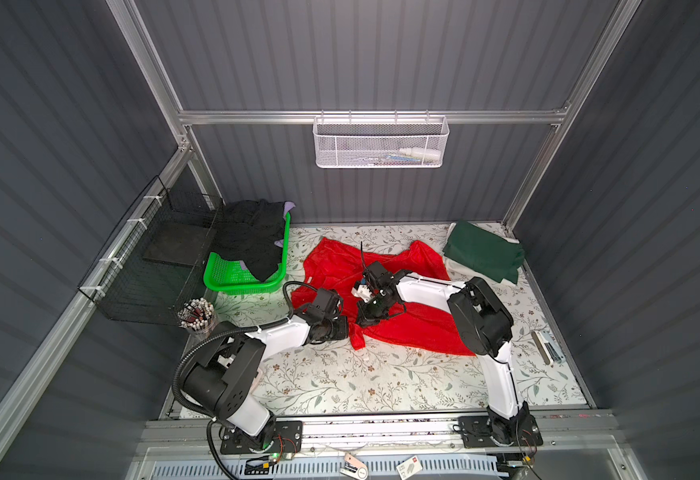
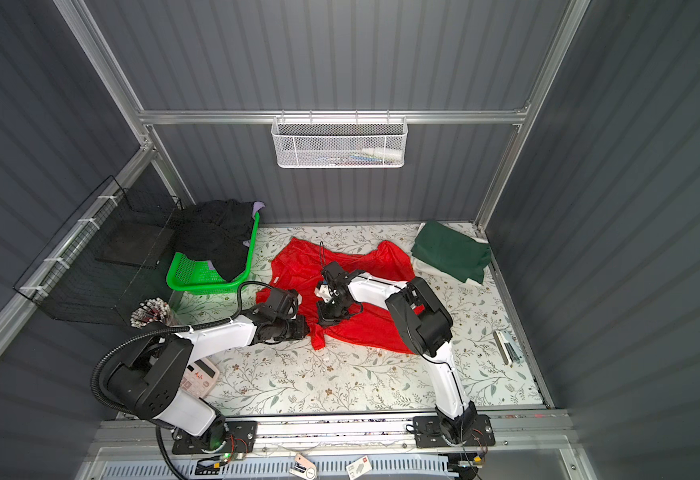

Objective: Fold and stack the t-shirts

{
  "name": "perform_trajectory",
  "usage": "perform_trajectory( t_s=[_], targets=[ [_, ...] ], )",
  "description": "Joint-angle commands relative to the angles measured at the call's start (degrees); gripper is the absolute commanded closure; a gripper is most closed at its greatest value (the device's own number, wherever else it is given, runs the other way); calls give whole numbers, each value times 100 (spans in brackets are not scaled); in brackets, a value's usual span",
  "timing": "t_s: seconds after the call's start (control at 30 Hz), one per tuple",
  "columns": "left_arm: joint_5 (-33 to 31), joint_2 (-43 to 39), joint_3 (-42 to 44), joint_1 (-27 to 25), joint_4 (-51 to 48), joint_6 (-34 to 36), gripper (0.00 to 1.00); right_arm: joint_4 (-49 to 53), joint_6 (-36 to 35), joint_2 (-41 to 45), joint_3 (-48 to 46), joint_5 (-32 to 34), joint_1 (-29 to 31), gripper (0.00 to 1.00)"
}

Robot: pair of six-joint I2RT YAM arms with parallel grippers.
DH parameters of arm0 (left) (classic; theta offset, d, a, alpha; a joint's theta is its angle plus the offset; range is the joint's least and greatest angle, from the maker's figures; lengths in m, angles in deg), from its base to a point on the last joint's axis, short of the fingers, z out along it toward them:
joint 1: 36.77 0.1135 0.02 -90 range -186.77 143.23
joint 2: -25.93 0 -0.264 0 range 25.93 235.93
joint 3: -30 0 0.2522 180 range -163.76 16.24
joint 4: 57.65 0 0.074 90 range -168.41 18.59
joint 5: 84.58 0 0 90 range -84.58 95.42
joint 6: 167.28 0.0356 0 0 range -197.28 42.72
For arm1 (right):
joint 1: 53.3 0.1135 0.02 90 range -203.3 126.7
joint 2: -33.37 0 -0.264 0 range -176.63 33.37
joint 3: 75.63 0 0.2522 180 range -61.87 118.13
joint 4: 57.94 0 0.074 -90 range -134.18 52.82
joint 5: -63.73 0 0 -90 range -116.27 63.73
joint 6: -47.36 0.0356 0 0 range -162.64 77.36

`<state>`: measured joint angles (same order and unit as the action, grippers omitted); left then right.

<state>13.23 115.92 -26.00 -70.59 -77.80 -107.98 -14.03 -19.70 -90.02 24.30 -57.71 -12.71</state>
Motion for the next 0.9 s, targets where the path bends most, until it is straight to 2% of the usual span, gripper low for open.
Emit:
perform_trajectory(
  t_s=[0.0,0.1,0.13,0.2,0.23,0.27,0.37,0.53,0.67,0.87],
  targets=[
    [36,-151,-197,1,-439,83,100,134,9,32,-92,8,10,94],
    [-167,-606,-216,-1,-1010,180,100,171,8,138,-122,126,-13,80],
    [-211,-788,-200,-1,-1155,198,100,104,4,197,-164,114,-21,72],
    [-347,-1084,-177,-1,-1451,282,100,-80,35,292,-246,-31,-43,47],
    [-498,-1217,-178,-1,-1640,293,100,-140,82,311,-259,-112,-63,38],
    [-648,-1344,-163,-1,-1811,271,100,-143,129,316,-237,-141,-87,34],
    [-852,-1754,2,-1,-2043,161,100,-144,135,344,-152,-102,-110,25],
    [-1035,-2387,134,1,-2429,-118,100,41,149,431,3,419,-147,11],
    [-1009,-2796,207,3,-2728,-310,100,142,178,512,16,836,-226,8],
    [-1324,-3411,826,-1,-2895,-918,100,-67,147,732,-223,825,-423,7]
  ],
)
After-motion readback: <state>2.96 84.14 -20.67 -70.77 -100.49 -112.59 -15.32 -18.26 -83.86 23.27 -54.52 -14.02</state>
